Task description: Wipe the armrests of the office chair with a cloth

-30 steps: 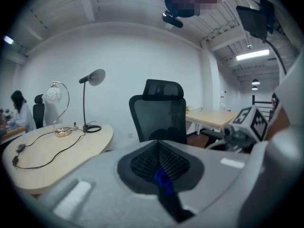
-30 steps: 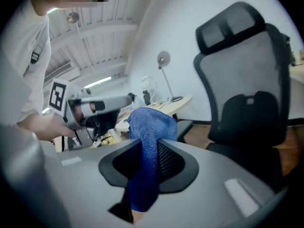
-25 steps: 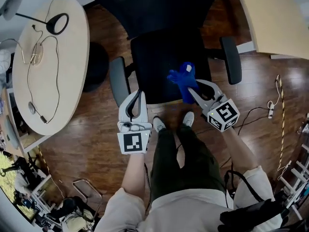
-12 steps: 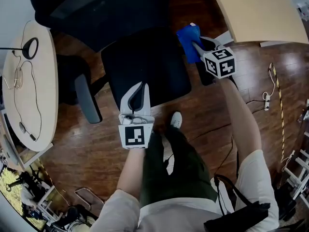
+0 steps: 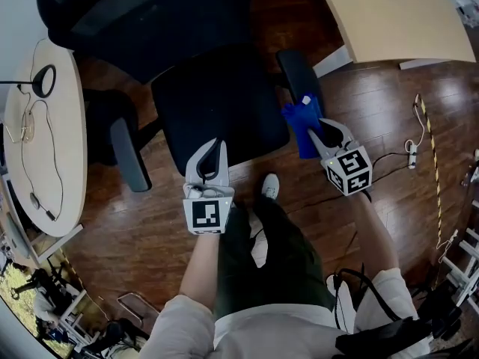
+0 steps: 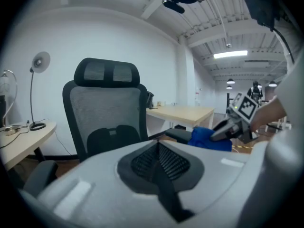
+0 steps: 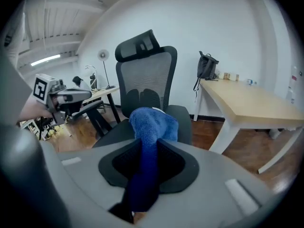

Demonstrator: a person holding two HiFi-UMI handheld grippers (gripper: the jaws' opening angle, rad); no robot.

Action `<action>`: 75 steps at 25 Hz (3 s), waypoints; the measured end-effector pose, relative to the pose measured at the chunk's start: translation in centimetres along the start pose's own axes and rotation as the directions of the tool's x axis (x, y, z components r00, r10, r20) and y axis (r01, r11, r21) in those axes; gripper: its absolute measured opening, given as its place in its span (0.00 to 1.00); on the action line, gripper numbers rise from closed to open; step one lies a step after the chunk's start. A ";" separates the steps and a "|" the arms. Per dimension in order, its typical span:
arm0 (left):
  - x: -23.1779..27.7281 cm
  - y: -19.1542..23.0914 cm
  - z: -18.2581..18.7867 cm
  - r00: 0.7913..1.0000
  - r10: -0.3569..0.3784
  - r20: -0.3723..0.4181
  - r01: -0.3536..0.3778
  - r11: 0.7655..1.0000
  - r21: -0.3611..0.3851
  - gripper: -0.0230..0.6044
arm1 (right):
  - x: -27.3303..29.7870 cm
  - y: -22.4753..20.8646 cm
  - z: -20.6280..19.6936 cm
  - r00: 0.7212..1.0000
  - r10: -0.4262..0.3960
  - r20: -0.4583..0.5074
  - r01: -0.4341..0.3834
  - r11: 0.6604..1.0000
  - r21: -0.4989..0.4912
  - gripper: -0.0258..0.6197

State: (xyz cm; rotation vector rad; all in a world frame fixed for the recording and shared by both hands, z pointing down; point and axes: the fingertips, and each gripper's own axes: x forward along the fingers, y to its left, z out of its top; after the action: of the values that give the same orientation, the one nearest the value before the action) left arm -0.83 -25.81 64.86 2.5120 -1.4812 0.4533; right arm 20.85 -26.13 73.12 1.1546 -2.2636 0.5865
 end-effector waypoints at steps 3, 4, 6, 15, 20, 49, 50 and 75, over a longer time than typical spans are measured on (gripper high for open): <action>-0.7 -0.2 -0.4 1.000 0.006 0.004 -0.006 1.000 -0.009 0.04 | -2.0 1.3 -1.2 0.999 0.036 0.027 -0.037 0.999 0.020 0.19; -1.2 0.0 -0.5 1.000 0.016 0.009 -0.016 1.000 -0.020 0.04 | -2.3 2.3 -0.3 0.995 0.077 0.059 -0.078 0.997 0.009 0.19; -2.8 1.1 -0.6 0.998 0.052 0.018 -0.051 0.998 -0.046 0.04 | -2.4 5.6 3.8 0.964 0.196 0.178 -0.195 0.981 -0.027 0.19; -14.2 15.0 -4.2 0.941 0.339 0.003 -0.338 0.939 -0.067 0.04 | 15.8 29.6 12.0 0.739 0.618 0.267 -0.573 0.786 -0.232 0.19; -16.5 18.6 -7.2 0.936 0.352 -0.021 -0.353 0.933 -0.068 0.04 | 25.7 35.3 10.1 0.779 0.594 0.199 -0.560 0.803 -0.204 0.18; -4.5 8.4 -1.1 0.994 -0.040 0.106 0.043 0.999 -0.025 0.04 | 11.8 -0.5 -1.7 0.710 -0.620 0.335 0.523 0.782 0.339 0.18; -3.8 7.7 -0.5 0.991 -0.057 0.119 0.060 0.998 -0.017 0.04 | 11.8 -2.3 -1.3 0.683 -0.648 0.336 0.543 0.759 0.360 0.18; -16.4 10.2 15.8 0.969 0.133 0.207 -0.131 0.991 -0.021 0.04 | -15.1 14.2 25.1 0.737 -0.092 0.670 0.109 0.994 0.016 0.18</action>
State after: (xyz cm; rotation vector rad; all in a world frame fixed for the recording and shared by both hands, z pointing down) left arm -14.60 -22.27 44.31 2.5305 -1.7291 0.2079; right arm 10.13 -24.17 42.49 1.6667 -2.7506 0.0796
